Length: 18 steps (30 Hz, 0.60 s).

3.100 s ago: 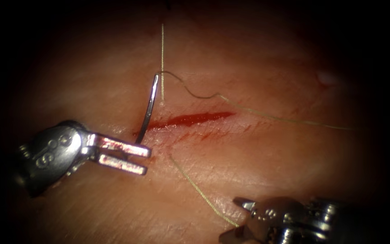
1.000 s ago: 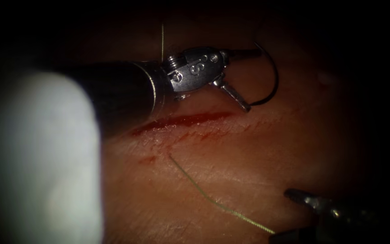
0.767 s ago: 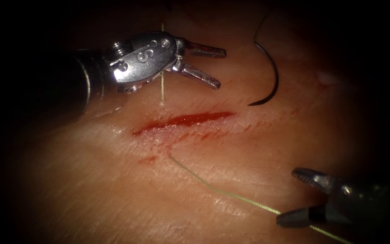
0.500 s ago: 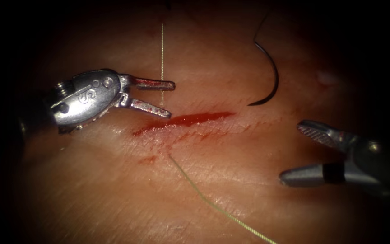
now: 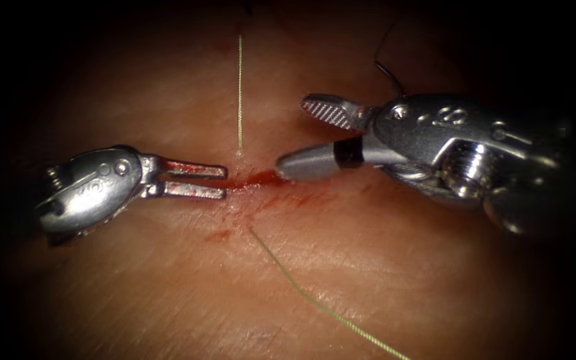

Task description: Wound Closure

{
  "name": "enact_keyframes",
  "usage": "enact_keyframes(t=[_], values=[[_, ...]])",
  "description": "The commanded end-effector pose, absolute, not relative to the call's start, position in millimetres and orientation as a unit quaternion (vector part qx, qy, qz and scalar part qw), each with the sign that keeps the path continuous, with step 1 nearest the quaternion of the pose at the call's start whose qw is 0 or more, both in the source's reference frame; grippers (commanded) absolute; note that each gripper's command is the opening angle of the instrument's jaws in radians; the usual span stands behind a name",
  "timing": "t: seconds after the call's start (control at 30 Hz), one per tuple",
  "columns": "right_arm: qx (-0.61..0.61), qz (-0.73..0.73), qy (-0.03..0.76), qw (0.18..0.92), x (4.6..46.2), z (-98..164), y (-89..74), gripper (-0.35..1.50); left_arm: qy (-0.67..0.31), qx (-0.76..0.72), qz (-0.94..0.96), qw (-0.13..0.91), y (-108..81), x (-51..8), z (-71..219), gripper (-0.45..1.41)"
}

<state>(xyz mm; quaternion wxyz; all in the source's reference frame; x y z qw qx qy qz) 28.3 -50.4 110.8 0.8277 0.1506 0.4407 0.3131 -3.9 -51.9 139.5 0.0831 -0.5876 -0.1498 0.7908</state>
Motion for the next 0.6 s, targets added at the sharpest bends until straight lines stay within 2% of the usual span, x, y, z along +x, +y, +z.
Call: enact_keyframes(t=[0.03, 0.27, 0.6], values=[[0.142, 0.315, 0.442, 0.828, 29.2, 113.8, -49.3, 1.32, -0.15, -0.588, 0.791, 0.081, -51.7, -3.9, 140.3, -0.05], [0.134, 0.363, 0.436, 0.812, 30.6, 121.9, -49.4, 1.3, -0.14, -0.585, 0.794, 0.085, -53.1, -3.2, 140.8, -0.08], [0.151, 0.452, 0.453, 0.754, 31.8, 126.5, -48.1, 1.3, -0.135, -0.582, 0.797, 0.089, -53.5, -3.5, 141.0, -0.1]])
